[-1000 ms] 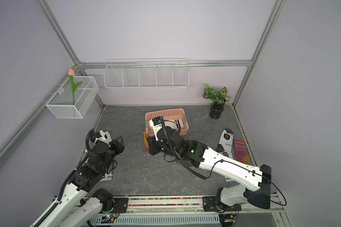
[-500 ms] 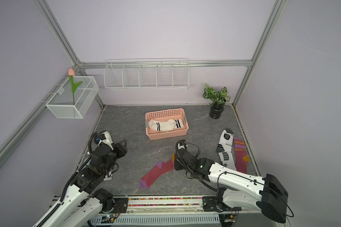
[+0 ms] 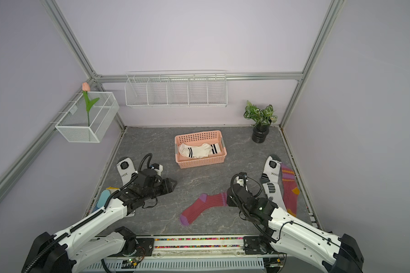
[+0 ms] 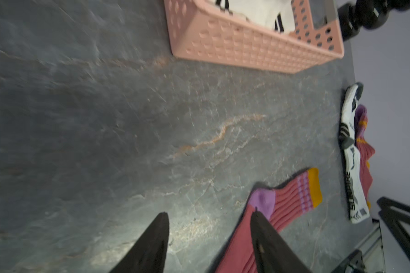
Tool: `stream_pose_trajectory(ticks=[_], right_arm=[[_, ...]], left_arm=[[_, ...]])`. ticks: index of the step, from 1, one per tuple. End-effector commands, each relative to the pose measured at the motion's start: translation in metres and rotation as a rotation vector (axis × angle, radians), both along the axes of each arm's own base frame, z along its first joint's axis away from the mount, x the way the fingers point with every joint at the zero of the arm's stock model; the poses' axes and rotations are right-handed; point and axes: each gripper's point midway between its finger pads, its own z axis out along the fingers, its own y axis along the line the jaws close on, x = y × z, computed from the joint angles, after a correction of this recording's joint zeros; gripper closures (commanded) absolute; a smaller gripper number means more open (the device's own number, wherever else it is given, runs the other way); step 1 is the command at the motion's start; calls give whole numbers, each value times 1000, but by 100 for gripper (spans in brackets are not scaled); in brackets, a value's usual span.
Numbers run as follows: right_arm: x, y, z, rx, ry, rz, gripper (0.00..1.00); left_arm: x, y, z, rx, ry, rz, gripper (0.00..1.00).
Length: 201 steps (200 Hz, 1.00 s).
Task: Place the socks together as a pair
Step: Flatten out the sock at the center of the board, then adjust the sock at the center of the board.
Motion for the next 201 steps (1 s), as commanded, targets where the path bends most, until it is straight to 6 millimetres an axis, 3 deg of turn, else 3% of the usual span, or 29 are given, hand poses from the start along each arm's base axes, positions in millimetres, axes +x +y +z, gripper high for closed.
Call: stream_pose_trajectory(ticks=[1,32,70,111,176,201], right_arm=[[5,-12,10,-65,-39,-19,36],[10,9,9,-26,-32,42,38],[16,34,-10,-7,22,97,43],[19,42,-33,-18,75,95,50],[23,39,-69,-33,164,61,60],[25,40,-79,-36,199,49,63]], left_arm=[[-20,-11,-5,16,85,-20,42],[-54,-5,-22,42,176,37,43],[-84,3,-34,-71,242,159,45],[-95,13,-42,-92,262,225,50],[-116,-4,-52,-15,369,217,50],[-115,-15,-55,-73,365,216,51]])
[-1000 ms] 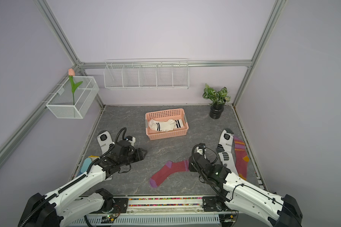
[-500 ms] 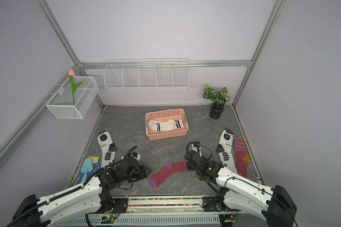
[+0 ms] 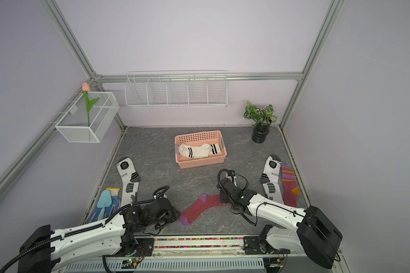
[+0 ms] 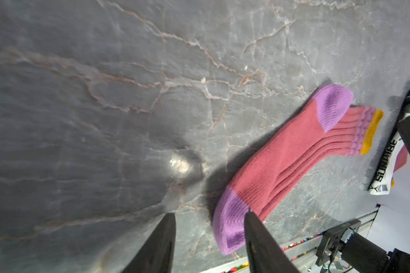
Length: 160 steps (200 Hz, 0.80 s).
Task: Place the socks together as a pair
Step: Adjust the sock at the center of the board.
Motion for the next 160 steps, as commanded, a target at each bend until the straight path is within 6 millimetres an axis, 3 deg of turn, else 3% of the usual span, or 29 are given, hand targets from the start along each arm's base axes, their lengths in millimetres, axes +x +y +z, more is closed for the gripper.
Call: stream_pose_trajectory(ticks=[1,22,57,75,101,123,160], right_arm=[[0,1,-11,22,33,-21,63],[-1,0,-16,22,51,-32,63],[-3,-6,-25,9,74,-62,64],[-5,-7,-30,1,93,-73,70],[-8,-7,-35,22,115,-95,72],[-9,-6,-40,44,121,-105,72],[-9,-3,-52,69,152,-124,73]], left_arm=[[6,-11,5,-66,-3,67,52],[2,-22,-6,-149,39,87,60],[10,-15,-3,-79,-9,90,70],[17,-11,-6,-69,-46,116,86],[28,-11,-7,-72,-99,156,99],[36,-7,-5,-28,-126,154,100],[51,16,-17,29,-134,155,100]])
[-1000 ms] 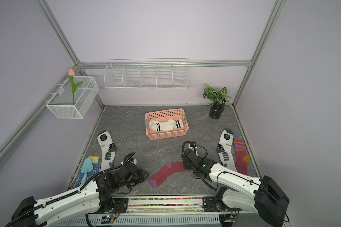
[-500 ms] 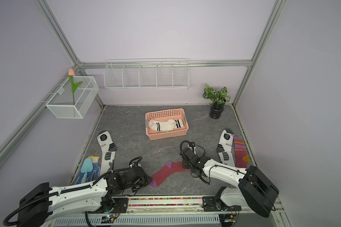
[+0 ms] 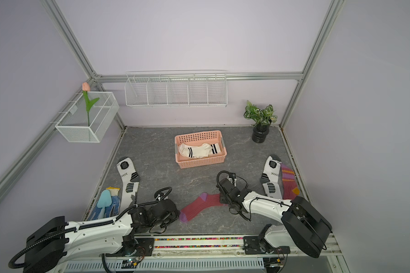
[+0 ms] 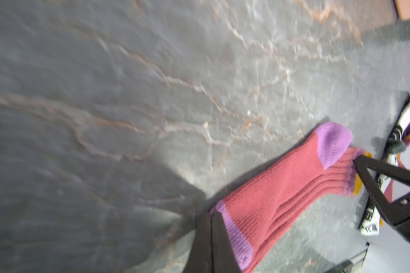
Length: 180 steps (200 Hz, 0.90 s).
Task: Place the socks together as a pair
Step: Adjust the sock at the center of the board.
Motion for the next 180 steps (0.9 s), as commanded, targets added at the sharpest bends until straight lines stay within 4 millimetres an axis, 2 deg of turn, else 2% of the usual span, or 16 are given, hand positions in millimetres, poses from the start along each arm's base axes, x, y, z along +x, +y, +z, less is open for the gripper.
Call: stream_pose_trajectory(ticks=[1,14,44,73,102,130,180], right_arm=[[-10,-4,-21,19,75,-35,73],[-8,-3,-23,28,71,-44,73],[2,2,-22,35,58,-57,73],[12,11,-19,62,39,-62,73],[23,19,-13,77,10,-69,73],[37,28,-1,81,-18,-63,73],[52,32,22,71,-79,-43,72]], left_arm=[[17,14,-1,38,-41,3,100],[23,17,2,50,-60,-25,100],[40,10,13,110,-104,-165,100],[60,18,11,194,-86,-180,100],[78,10,16,191,-98,-195,100],[85,13,17,249,-100,-206,100],[81,7,23,230,-69,-235,100]])
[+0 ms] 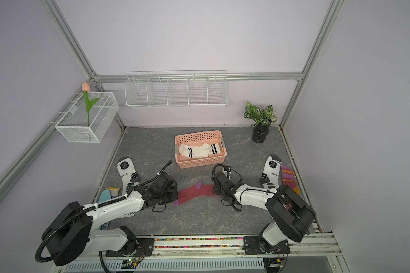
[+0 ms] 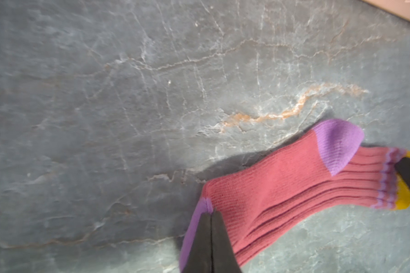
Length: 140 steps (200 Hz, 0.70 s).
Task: Place the socks together as a pair
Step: Adjust the sock at the center of the board.
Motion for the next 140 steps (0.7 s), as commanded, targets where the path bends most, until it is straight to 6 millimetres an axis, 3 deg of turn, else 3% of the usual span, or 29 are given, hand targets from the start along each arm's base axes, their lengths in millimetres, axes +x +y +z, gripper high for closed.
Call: stream_pose_trajectory(ticks=[1,28,53,81,90,102,140], right_arm=[[6,-1,13,-16,-24,4,72],[12,-2,36,-29,-80,31,68],[13,-9,57,-51,-129,42,58],[14,-21,82,-67,-186,45,41],[14,-28,89,-70,-197,36,39],[14,-41,100,-80,-216,18,39],[19,-99,128,-145,-256,-66,37]], left_arm=[[1,-2,10,2,-1,-23,100],[6,-5,27,-26,-38,-19,82],[8,-9,45,-63,-71,-19,68],[13,-5,63,-60,-111,-6,32],[14,-1,68,-38,-124,1,26],[17,4,76,-18,-150,10,20],[24,21,107,-24,-287,74,19]])
